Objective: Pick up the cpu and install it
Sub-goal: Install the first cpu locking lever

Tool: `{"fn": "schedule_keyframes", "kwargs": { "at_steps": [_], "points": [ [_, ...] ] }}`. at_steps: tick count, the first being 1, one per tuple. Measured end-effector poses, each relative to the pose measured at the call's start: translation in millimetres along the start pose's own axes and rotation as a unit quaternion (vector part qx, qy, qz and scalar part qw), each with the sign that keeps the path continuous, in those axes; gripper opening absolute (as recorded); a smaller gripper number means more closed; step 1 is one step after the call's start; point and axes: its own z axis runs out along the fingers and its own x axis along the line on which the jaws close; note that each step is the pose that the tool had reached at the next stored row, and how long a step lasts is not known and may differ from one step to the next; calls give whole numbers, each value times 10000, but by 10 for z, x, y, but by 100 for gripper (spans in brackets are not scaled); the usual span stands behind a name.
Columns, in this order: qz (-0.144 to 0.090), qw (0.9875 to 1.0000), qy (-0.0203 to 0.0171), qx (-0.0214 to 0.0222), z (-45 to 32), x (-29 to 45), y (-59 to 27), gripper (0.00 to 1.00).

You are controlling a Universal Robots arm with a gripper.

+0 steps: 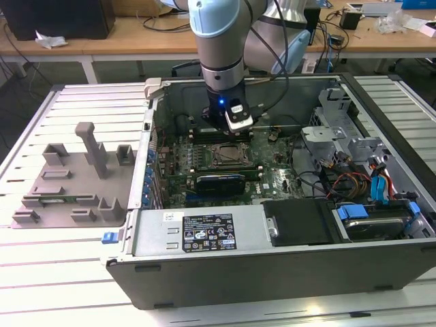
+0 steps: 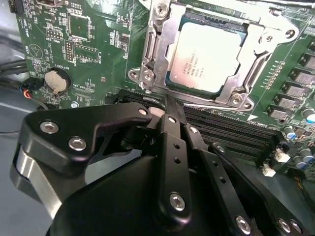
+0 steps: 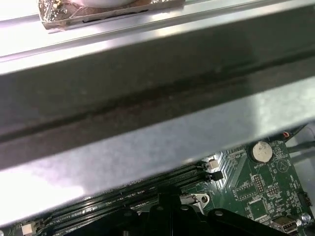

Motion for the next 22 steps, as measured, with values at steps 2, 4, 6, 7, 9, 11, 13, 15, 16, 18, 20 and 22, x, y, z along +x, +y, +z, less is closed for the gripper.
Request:
{"fn": "schedule_keyframes", "kwargs": {
  "at_steps": [2, 4, 6, 7, 9, 11, 13, 15, 16, 18, 20, 22],
  "points": [
    [37, 10000, -7, 4, 1, 7, 8, 11],
    [73, 10000, -13, 8, 3, 13, 21, 11],
    [118, 9999, -21, 13, 6, 21, 38, 11],
    [135, 9999, -24, 16, 6, 26, 41, 11],
    [161, 9999, -28, 18, 7, 34, 44, 11],
    [189, 9998, -33, 21, 11, 39, 48, 11],
    [213, 9998, -37, 26, 11, 45, 51, 11],
    [242, 9997, -43, 28, 11, 52, 50, 11],
    [247, 9997, -43, 29, 11, 52, 51, 11],
    [256, 9997, -46, 31, 11, 54, 50, 11],
    [265, 9996, -47, 33, 12, 61, 48, 11],
    [267, 9996, -50, 38, 17, 61, 46, 11]
  ]
}}
